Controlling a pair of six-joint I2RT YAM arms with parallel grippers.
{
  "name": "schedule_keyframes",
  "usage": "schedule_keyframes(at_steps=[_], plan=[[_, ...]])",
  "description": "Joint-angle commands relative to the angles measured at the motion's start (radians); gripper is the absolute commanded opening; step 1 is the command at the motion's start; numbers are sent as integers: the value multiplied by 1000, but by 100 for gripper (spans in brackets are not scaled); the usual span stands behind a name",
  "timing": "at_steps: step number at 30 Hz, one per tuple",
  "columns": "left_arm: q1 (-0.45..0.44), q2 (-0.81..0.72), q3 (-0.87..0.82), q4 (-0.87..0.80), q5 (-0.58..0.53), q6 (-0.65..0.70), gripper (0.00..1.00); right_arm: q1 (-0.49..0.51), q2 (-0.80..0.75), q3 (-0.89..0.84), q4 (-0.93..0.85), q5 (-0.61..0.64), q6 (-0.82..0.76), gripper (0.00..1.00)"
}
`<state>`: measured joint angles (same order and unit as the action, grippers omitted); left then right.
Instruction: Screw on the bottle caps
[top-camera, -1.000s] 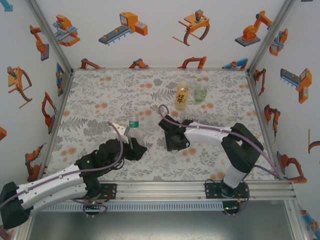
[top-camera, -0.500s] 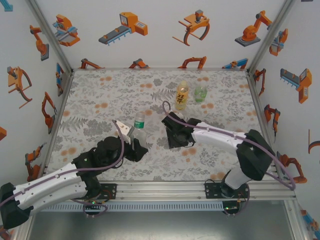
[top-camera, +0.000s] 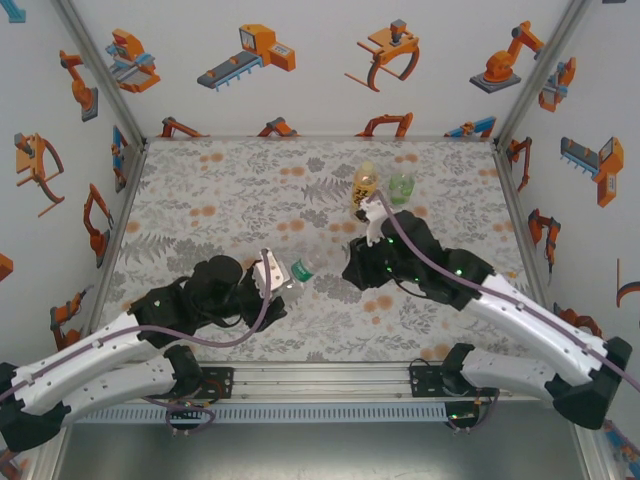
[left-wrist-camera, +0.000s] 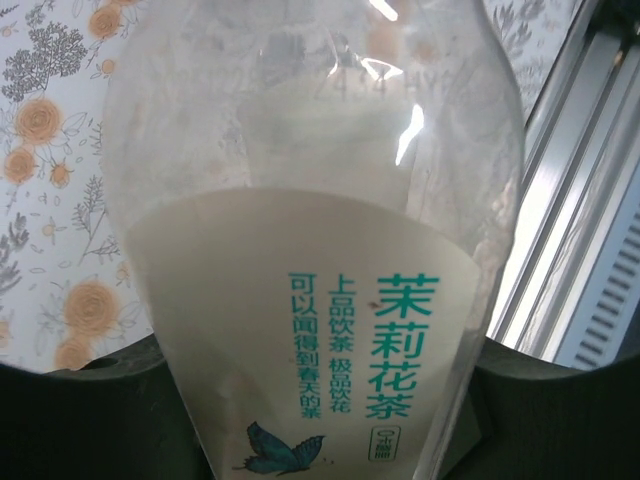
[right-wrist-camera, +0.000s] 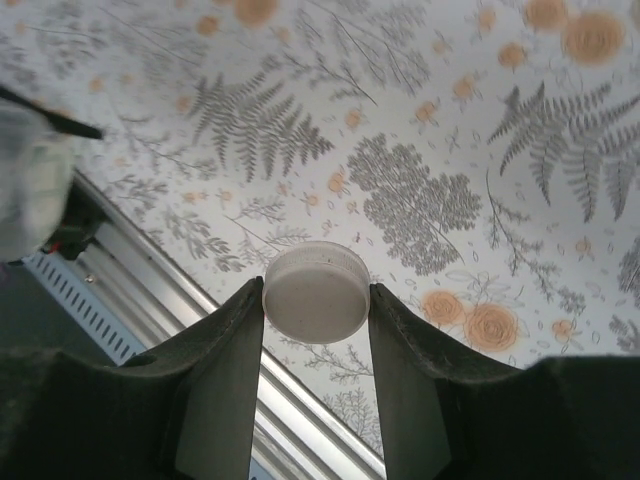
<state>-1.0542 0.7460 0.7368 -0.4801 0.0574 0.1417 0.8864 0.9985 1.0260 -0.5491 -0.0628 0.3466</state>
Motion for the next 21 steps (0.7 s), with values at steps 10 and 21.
schedule_keyframes(at_steps=[10,21], plan=[[-37,32,68,-112,111,305,5,0,-216,-57,221,-455,-276,21],[-75,100,108,-130,134,326,5,20,-195,-86,242,-619,-416,21]])
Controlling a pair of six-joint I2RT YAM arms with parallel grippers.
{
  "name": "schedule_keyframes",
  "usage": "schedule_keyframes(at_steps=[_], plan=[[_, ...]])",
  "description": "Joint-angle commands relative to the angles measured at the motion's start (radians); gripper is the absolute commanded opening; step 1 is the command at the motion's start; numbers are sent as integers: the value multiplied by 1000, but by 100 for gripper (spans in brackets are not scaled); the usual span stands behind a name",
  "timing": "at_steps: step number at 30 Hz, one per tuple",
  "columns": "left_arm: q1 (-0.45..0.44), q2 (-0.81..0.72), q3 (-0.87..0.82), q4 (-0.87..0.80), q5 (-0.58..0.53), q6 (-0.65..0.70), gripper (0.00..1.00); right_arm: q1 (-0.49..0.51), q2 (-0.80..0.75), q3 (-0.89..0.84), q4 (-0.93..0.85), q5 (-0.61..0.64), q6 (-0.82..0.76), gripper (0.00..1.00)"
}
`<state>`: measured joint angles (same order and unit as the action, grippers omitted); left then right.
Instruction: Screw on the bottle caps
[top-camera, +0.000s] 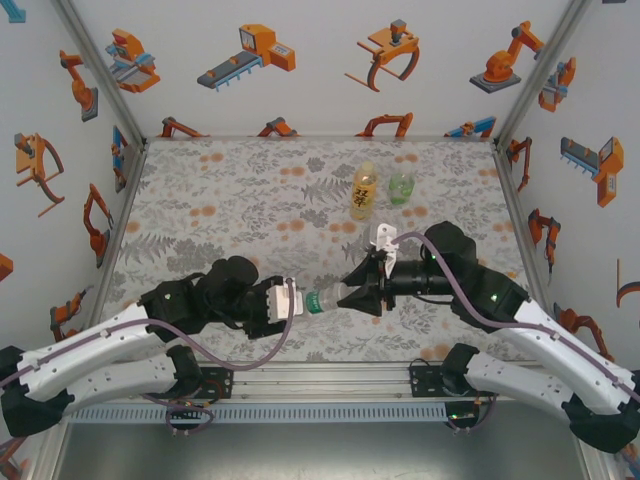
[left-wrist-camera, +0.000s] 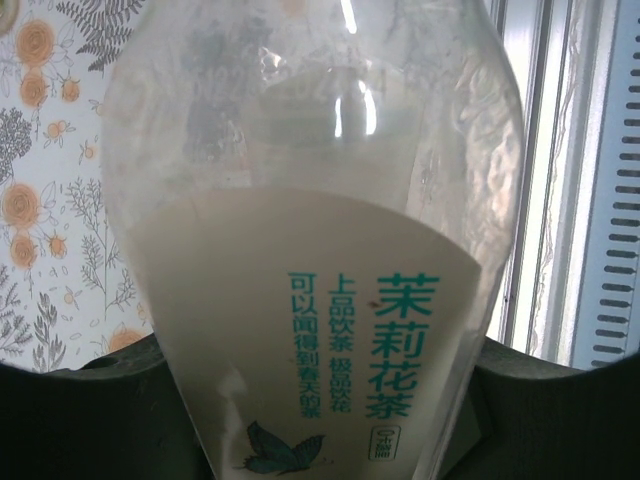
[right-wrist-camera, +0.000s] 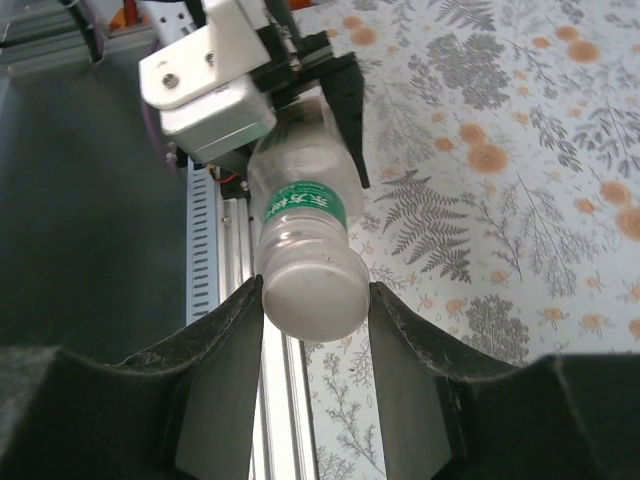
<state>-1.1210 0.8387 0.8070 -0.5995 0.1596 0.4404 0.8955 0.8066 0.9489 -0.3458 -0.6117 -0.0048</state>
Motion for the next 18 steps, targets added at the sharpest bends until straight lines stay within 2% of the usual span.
schedule_keyframes(at_steps=[1,18], plan=[[-9,9,40,-10,32,28,5,12,-1,-9,29,-69,-70,21],[-12,-4,17,53,44,-7,5,42,-8,-10,-51,-28,-104,18]])
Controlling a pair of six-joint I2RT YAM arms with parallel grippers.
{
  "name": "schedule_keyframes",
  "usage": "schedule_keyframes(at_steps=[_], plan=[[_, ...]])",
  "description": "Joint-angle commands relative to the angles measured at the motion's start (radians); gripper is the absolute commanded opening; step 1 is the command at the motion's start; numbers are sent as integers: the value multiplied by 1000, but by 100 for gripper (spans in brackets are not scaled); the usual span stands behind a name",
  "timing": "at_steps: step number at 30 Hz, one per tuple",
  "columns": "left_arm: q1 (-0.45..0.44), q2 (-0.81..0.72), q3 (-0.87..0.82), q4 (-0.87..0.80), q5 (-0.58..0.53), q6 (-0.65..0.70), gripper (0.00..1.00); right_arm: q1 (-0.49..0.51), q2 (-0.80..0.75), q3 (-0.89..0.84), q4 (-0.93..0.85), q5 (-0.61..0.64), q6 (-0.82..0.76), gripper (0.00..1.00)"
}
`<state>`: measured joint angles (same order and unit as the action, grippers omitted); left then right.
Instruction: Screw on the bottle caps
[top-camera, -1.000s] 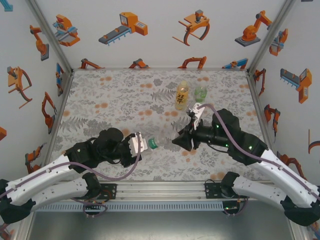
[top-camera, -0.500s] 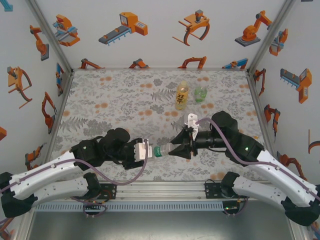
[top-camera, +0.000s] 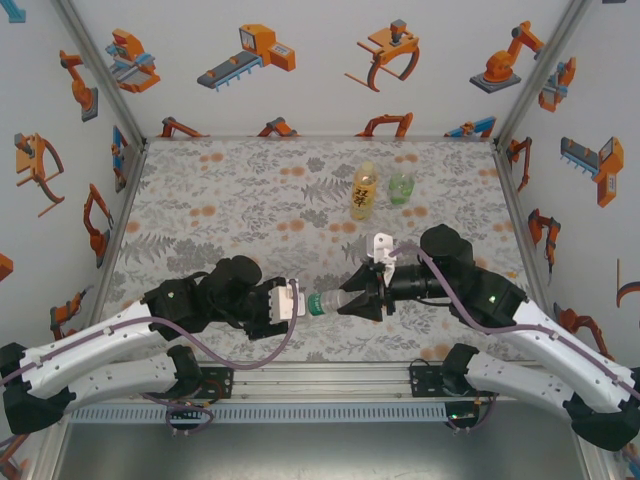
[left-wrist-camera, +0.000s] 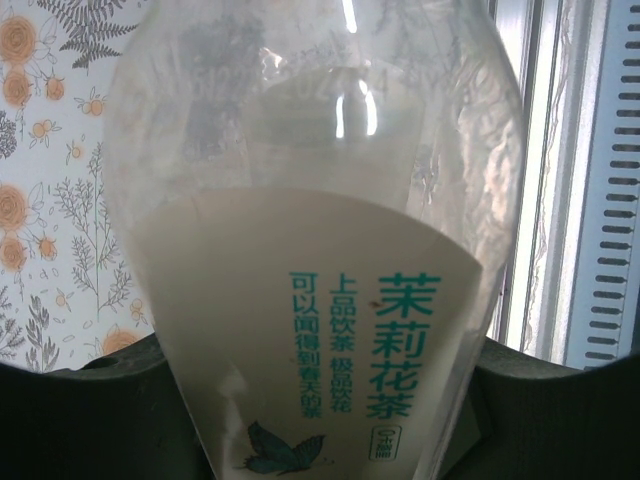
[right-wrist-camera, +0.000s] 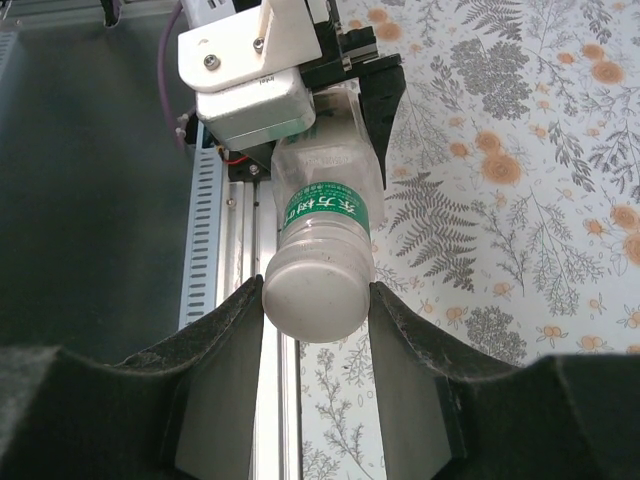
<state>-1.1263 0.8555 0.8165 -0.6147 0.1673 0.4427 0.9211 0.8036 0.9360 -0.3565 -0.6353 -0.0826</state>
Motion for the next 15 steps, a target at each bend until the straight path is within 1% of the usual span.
schedule_keyframes(at_steps=[1,8,15], plan=[[-6,-22,6,71,36,-10,5,16,-6,3,-44,-4,-31,17],[-7,-29,-2,87,28,-17,5,20,-3,4,-40,-10,-31,15],[-6,-1,7,88,35,-10,5,32,13,10,-7,-14,-25,14]])
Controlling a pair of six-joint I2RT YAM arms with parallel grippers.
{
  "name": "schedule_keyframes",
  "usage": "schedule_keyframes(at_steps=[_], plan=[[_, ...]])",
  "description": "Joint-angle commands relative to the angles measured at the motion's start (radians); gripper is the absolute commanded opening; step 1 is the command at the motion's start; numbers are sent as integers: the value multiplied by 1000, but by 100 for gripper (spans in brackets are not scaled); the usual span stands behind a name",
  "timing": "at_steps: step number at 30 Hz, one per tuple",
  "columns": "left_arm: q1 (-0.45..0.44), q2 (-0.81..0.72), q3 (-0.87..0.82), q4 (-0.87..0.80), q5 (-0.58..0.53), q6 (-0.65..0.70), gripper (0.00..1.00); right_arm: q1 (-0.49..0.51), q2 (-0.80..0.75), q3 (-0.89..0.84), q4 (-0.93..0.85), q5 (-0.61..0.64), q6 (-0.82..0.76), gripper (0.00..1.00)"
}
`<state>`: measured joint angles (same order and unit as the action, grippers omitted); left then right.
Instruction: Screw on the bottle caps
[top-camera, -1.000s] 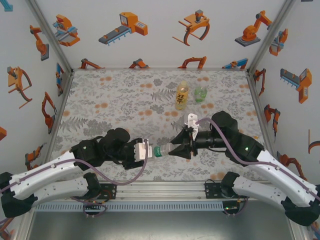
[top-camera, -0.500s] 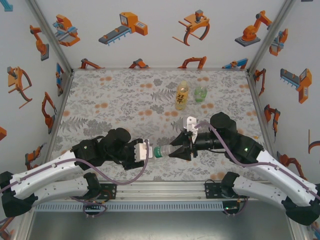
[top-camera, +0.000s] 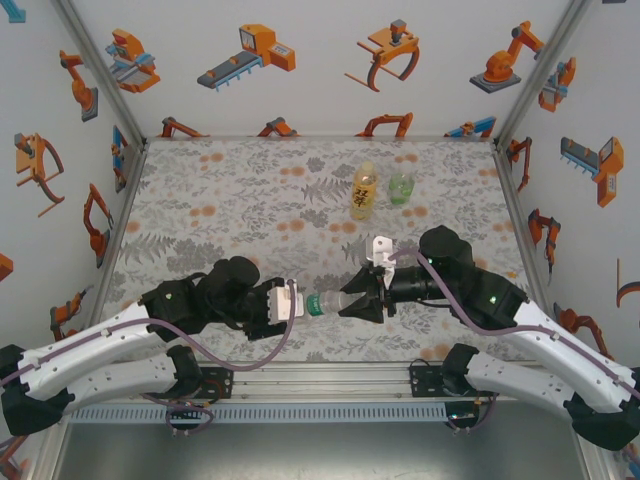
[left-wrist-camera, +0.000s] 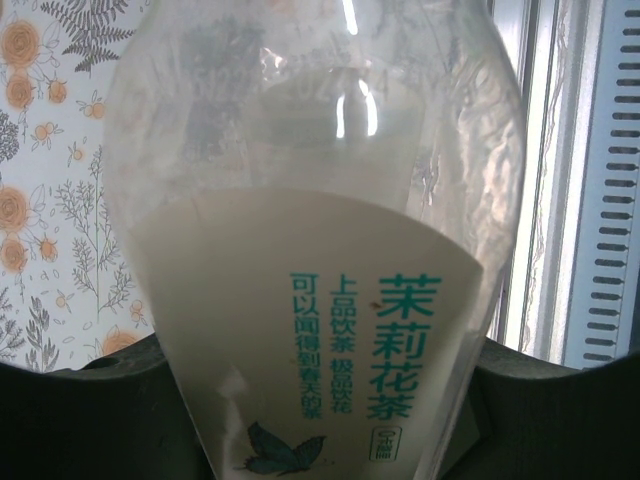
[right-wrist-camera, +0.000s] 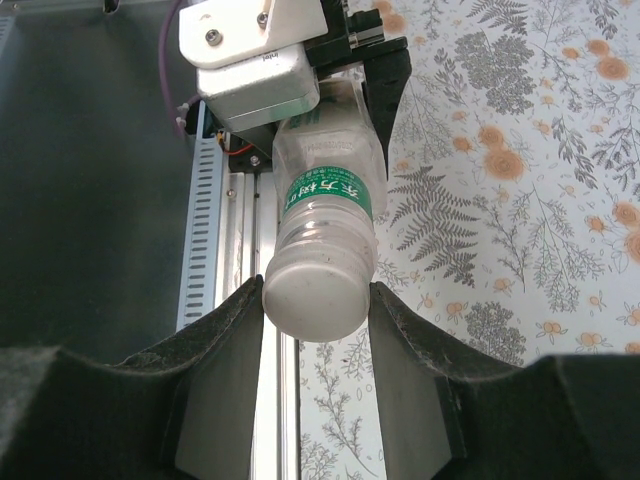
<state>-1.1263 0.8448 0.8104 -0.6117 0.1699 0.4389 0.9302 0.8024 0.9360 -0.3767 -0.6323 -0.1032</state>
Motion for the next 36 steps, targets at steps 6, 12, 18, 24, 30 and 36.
schedule_keyframes(at_steps=[6,12,18,24,30,36], plan=[[-7,17,15,91,37,-8,5,44,34,11,22,-15,-3,13],[-7,-4,6,120,34,-15,5,63,39,-3,19,6,2,13],[-6,-33,-11,137,68,-4,0,76,30,11,-32,122,1,7],[-7,-7,5,127,140,3,0,77,33,32,-75,203,0,7],[-6,14,22,119,189,22,0,78,27,32,-64,175,0,7],[-9,42,43,99,239,33,0,78,14,30,-38,78,-8,7]])
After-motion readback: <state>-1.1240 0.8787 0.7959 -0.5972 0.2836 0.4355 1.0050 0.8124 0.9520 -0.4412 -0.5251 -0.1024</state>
